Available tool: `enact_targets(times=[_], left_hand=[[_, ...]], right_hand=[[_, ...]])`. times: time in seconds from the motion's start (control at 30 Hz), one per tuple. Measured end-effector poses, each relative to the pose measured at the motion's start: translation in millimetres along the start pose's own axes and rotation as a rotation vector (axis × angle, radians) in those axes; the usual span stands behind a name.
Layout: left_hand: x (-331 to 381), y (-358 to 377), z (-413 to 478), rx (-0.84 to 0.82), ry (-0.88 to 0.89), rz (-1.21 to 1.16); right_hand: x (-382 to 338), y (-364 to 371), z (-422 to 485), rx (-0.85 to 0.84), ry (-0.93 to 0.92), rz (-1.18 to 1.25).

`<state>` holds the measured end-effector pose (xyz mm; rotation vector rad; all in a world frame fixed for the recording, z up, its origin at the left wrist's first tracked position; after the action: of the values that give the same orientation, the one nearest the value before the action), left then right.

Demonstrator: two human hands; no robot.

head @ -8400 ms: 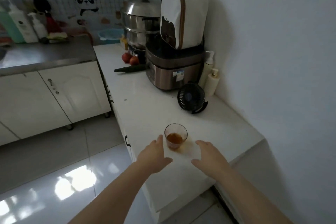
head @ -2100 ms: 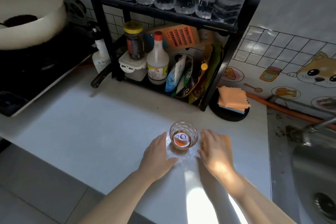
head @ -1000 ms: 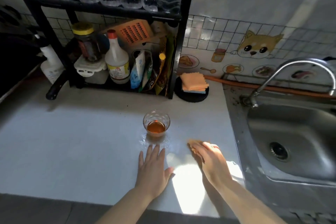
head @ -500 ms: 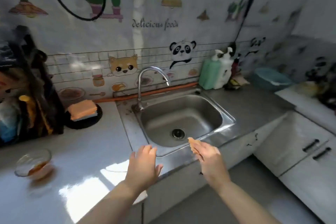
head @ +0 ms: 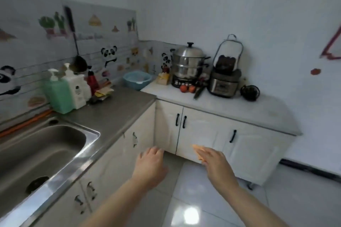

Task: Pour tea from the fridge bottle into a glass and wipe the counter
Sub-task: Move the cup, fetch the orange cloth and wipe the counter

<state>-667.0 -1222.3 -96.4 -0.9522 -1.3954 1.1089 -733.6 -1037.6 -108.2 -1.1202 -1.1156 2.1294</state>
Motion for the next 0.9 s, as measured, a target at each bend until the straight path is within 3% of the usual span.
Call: enact_targets(times=[0.3, 0.43, 0.7, 0.9], left_hand=[[174, 47, 123, -0.090, 0.367, -0.003], [234, 69, 191, -0.111, 0.490, 0.019], [330, 87, 324, -0.149, 0.648, 0.034], [396, 109, 399, -0.187, 0.704, 0.043]], right_hand=[[167, -82, -4, 0.104, 0.307, -0.091], [236, -104, 18, 0.187, 0.336, -0.145], [345, -153, 80, 0.267, 0.543, -0.203], [413, -180, 121, 0.306, 0.564, -0.212]])
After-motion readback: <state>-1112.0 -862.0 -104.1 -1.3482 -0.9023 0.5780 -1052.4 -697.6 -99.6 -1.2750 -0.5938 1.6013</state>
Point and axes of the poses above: each hand's wrist, its own z-axis towards the middle knuckle, its own y-axis out of the palm, x = y × z, the point moved 5 cm from there along z, towards the middle knuckle, and after that the axes turned 3 degrees about y, right-handed, at the moved point
